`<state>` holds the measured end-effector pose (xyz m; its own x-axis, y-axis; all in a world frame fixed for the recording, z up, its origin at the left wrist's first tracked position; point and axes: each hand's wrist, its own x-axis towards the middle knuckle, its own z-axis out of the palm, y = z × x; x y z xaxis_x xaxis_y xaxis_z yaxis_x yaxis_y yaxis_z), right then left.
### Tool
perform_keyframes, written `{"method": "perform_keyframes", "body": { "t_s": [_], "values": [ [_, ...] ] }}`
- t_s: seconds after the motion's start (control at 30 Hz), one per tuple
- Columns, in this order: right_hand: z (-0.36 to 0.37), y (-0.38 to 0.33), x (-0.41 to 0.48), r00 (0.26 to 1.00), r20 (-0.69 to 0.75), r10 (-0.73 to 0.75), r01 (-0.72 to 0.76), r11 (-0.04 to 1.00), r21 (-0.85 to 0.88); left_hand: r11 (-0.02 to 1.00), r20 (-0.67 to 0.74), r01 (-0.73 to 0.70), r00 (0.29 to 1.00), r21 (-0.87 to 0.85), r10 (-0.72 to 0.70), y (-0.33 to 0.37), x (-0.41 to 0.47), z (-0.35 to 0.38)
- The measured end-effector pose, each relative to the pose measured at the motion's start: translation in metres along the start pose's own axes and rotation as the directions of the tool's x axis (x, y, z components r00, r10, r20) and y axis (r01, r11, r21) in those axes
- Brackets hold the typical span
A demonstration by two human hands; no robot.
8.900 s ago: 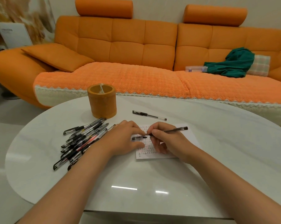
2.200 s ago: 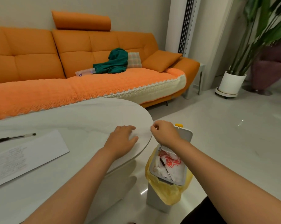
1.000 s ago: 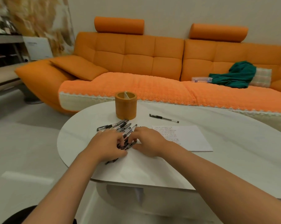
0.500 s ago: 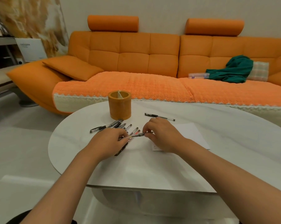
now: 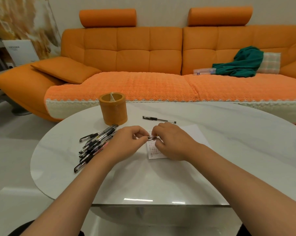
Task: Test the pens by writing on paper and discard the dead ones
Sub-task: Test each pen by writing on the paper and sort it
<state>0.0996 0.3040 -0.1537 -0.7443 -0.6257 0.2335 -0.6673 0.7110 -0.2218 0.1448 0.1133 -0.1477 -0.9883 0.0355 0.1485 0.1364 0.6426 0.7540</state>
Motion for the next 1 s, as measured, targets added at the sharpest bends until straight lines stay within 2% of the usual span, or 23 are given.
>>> {"method": "perform_keyframes", "body": {
  "t_s": [0.13,0.2,0.27,0.37,0.5,0.8,1.0],
  "values": [
    [0.003,0.003,0.001,0.999,-0.032,0.005,-0.009,0.992,-0.129,0.989,0.095,-0.007,0.995,-0.146,0.021,0.004,0.005,0.008],
    [0.008,0.009,0.001,0.997,-0.073,0.005,-0.018,0.984,-0.176,0.997,0.142,-0.033,0.989,-0.070,0.042,0.001,0.008,0.011],
    [0.012,0.014,0.002,0.994,-0.109,-0.004,-0.018,0.980,-0.200,0.995,0.132,-0.070,0.989,0.065,0.061,-0.005,0.013,0.014],
    [0.017,0.017,0.004,0.992,-0.121,-0.026,0.001,0.979,-0.205,0.966,0.102,-0.110,0.991,0.233,0.088,-0.016,0.022,0.017],
    [0.019,0.022,0.010,0.989,-0.142,-0.047,0.020,0.982,-0.186,0.916,0.147,-0.163,0.982,0.368,0.116,-0.025,0.028,0.021],
    [0.020,0.031,0.008,0.963,-0.201,-0.177,0.154,0.980,-0.129,0.847,0.231,-0.231,0.964,0.479,0.132,-0.026,0.036,0.028],
    [0.016,0.033,0.005,0.869,-0.458,-0.188,0.203,0.979,-0.018,0.857,0.245,-0.175,0.968,0.486,0.059,-0.025,0.044,0.030]
  ]
}}
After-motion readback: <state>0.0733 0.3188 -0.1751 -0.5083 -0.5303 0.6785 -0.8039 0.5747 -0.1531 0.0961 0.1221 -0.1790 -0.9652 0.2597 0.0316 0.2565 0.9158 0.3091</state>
